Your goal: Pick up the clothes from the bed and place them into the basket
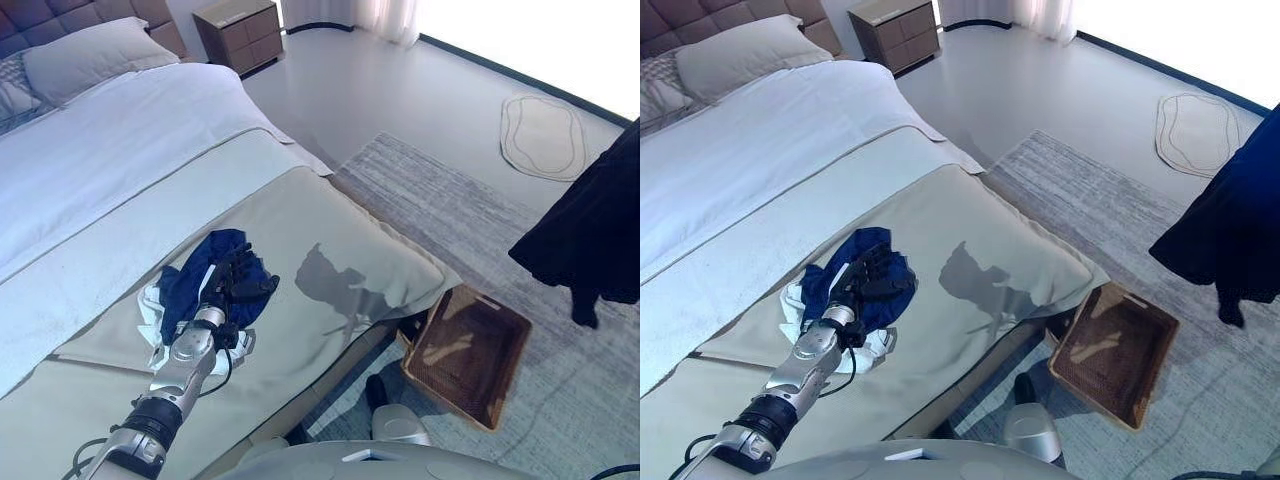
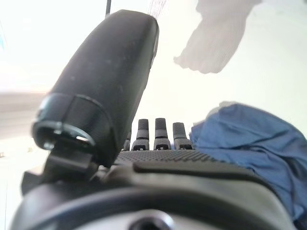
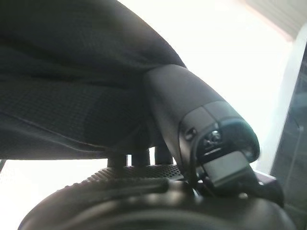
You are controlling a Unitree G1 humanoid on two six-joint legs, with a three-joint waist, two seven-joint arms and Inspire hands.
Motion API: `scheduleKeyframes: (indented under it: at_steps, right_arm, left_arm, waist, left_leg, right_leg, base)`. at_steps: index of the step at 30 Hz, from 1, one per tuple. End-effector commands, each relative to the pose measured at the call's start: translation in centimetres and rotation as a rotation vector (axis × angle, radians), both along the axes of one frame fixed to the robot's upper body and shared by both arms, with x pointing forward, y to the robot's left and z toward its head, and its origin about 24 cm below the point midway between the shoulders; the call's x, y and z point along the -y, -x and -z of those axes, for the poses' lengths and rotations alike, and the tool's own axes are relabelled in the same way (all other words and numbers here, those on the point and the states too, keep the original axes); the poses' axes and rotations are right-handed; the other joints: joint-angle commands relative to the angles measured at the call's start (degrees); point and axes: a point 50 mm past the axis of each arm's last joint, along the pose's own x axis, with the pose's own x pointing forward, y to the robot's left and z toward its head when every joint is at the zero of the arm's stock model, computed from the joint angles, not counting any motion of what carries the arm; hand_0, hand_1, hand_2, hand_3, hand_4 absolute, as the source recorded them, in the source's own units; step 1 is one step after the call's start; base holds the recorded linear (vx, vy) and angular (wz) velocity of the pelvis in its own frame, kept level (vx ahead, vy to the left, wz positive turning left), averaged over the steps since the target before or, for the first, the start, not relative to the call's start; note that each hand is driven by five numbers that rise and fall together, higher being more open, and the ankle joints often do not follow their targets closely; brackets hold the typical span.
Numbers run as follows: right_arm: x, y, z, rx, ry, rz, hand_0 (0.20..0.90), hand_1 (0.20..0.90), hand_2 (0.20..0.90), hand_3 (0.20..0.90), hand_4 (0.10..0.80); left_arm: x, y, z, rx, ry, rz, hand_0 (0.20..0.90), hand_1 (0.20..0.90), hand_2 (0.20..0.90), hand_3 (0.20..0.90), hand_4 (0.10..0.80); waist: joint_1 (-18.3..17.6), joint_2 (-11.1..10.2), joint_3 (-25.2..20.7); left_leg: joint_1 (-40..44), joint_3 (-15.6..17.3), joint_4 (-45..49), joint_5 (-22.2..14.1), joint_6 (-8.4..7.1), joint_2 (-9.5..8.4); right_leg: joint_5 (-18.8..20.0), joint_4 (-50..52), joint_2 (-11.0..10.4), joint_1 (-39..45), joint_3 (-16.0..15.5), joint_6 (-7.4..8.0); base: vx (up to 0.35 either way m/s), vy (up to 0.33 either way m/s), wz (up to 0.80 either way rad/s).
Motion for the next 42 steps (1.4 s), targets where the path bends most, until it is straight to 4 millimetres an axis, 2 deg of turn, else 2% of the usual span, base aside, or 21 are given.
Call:
scheduleKeyframes:
  at_steps: [1,9,13,16,17,18,19,20,22,25,28,30,34,39,42]
  right_arm:
    - [-1.4,1.6,-5.4,0.085,0.229,-0.076,0.3,0.3,0.3,0.2,0.1]
    - [-2.1,-0.1,-1.4,-0.076,0.21,-0.15,0.3,0.3,0.3,0.2,0.1]
    - [-2.4,-0.1,0.0,-0.094,0.197,-0.167,0.3,0.3,0.3,0.2,0.1]
    - [-2.4,0.0,2.6,-0.147,0.165,-0.169,0.3,0.3,0.3,0.2,0.1]
    - [-2.4,0.0,2.8,-0.153,0.162,-0.167,0.3,0.3,0.3,0.2,0.1]
    - [-2.4,0.2,4.3,-0.181,0.148,-0.167,0.3,0.3,0.3,0.2,0.1]
    - [-2.5,0.3,4.9,-0.191,0.144,-0.166,0.3,0.3,0.3,0.2,0.1]
    - [-2.6,0.6,7.1,-0.248,0.13,-0.164,0.3,0.3,0.3,0.2,0.1]
    - [-2.5,1.2,9.1,-0.298,0.102,-0.156,0.3,0.3,0.3,0.2,0.1]
    - [-2.0,2.8,14.6,-0.437,0.046,-0.117,0.3,0.3,0.3,0.2,0.1]
    - [-1.9,3.3,16.3,-0.479,-0.003,-0.113,0.3,0.3,0.3,0.2,0.1]
    - [-2.3,3.5,18.6,-0.547,-0.048,-0.122,0.3,0.3,0.3,0.2,0.1]
    - [-2.7,3.7,21.3,-0.682,-0.03,-0.119,0.3,0.3,0.3,0.2,0.1]
    - [-2.6,4.6,24.2,-0.8,-0.033,-0.057,0.3,0.3,0.3,0.2,0.1]
    - [-2.3,5.0,25.0,-0.818,-0.071,-0.017,0.3,0.3,0.3,0.2,0.1]
  left_arm:
    - [-0.1,-1.8,-1.6,0.09,-0.071,0.055,0.9,0.9,0.9,0.9,0.8]
    - [0.0,-1.7,-1.2,0.065,-0.069,0.065,0.9,0.9,0.9,0.9,0.8]
    - [-0.1,-1.7,-1.3,0.067,-0.061,0.047,0.9,0.9,0.9,0.9,0.8]
    - [-0.3,-1.8,-1.3,0.072,-0.053,0.025,0.9,0.9,0.9,0.9,0.8]
    - [-0.3,-1.8,-1.3,0.071,-0.053,0.025,0.9,0.9,0.9,0.9,0.8]
    - [-0.2,-1.8,-1.3,0.077,-0.05,0.014,0.9,0.9,0.9,0.9,0.8]
    - [-0.2,-1.8,-1.4,0.079,-0.05,0.01,0.9,0.9,0.9,0.9,0.8]
    - [-0.2,-1.9,-1.5,0.082,-0.045,-0.007,0.9,0.9,0.9,0.9,0.8]
    - [-0.3,-2.0,-1.6,0.084,-0.047,-0.015,0.9,0.9,0.9,0.9,0.8]
    - [-0.3,-2.0,-1.8,0.092,-0.05,-0.031,0.9,0.9,0.9,0.9,0.8]
    - [-0.2,-2.0,-1.8,0.093,-0.051,-0.035,0.9,0.9,0.9,0.9,0.8]
    - [-0.1,-2.0,-1.9,0.096,-0.053,-0.033,0.9,0.9,0.9,0.9,0.8]
    - [0.4,-2.3,-2.0,0.103,-0.045,-0.021,0.9,0.9,0.9,0.9,0.8]
    - [1.3,-2.6,-2.4,0.117,-0.042,0.015,0.9,0.9,0.9,0.9,0.8]
    - [1.5,-2.7,-2.5,0.118,-0.043,0.027,0.9,0.9,0.9,0.9,0.8]
  waist:
    - [1.1,-3.45,-8.81]
    - [0.47,-3.23,-8.14]
    - [-0.09,-3.05,-7.53]
    - [-0.77,-2.99,-7.1]
    - [-0.73,-3.05,-7.11]
    - [-1.04,-3.06,-6.91]
    - [-1.08,-3.11,-6.92]
    - [-1.57,-3.07,-6.59]
    - [-1.76,-3.14,-6.37]
    - [-2.03,-3.03,-5.72]
    - [-1.96,-2.98,-5.55]
    - [-1.79,-2.8,-5.08]
    - [-1.28,-2.5,-4.74]
    - [-0.49,-2.03,-4.22]
    - [-0.13,-1.7,-4.08]
  left_leg:
    - [0.3,-3.14,2.09,-6.02,-1.55,1.65]
    - [0.48,-1.86,2.54,-6.29,-1.24,1.7]
    - [0.34,-1.38,2.32,-6.16,-1.21,1.76]
    - [0.33,-0.92,2.34,-6.18,-1.1,1.82]
    - [0.32,-0.91,2.36,-6.18,-1.09,1.82]
    - [0.2,-0.69,2.37,-6.17,-1.05,1.92]
    - [0.12,-0.6,2.39,-6.16,-1.03,1.95]
    - [-0.03,-0.31,2.5,-6.12,-0.97,2.07]
    - [-0.15,-0.14,2.59,-6.07,-0.92,2.17]
    - [-0.19,0.28,2.67,-6.04,-0.69,2.35]
    - [-0.17,0.48,2.77,-6.06,-0.69,2.44]
    - [-0.23,0.77,3.09,-6.06,-0.73,2.58]
    - [-0.53,1.0,3.58,-6.09,-0.95,2.69]
    - [-0.92,0.74,3.64,-6.02,-1.09,2.64]
    - [-0.98,0.4,3.64,-6.09,-1.01,2.48]
  right_leg:
    - [-4.48,1.86,2.68,1.73,-0.63,0.7]
    - [-3.8,1.75,2.68,1.07,-0.07,0.89]
    - [-3.59,1.7,2.78,0.66,-0.01,0.95]
    - [-3.7,2.03,2.91,0.3,0.28,0.94]
    - [-3.72,2.07,2.91,0.27,0.3,0.94]
    - [-3.72,2.15,2.94,0.08,0.37,0.94]
    - [-3.73,2.2,2.97,-0.04,0.44,0.93]
    - [-3.75,2.45,3.04,-0.36,0.58,0.96]
    - [-3.76,2.68,3.1,-0.67,0.7,0.99]
    - [-3.63,2.71,3.34,-1.0,0.82,0.93]
    - [-3.55,2.67,3.43,-1.06,0.85,0.87]
    - [-3.51,2.66,3.45,-1.06,0.58,0.7]
    - [-3.39,2.54,3.3,-1.06,0.08,0.53]
    - [-3.4,2.71,3.12,-1.25,-0.51,0.52]
    - [-3.5,2.76,3.13,-1.24,-0.6,0.48]
  base:
    - [-0.007,-0.005,-0.16]
    - [0.005,-0.007,-0.1]
    - [0.0,0.0,-0.05]
    - [0.0,0.0,0.0]
    - [0.0,0.0,0.0]
    - [0.0,0.0,0.0]
    - [0.0,0.0,0.0]
    - [0.0,0.0,0.0]
    - [0.0,0.0,0.0]
    - [-0.015,-0.007,-0.03]
    - [-0.018,-0.013,-0.14]
    - [-0.034,-0.02,-0.13]
    - [-0.008,-0.003,-0.01]
    - [-0.05,-0.011,0.02]
    - [-0.021,-0.004,0.02]
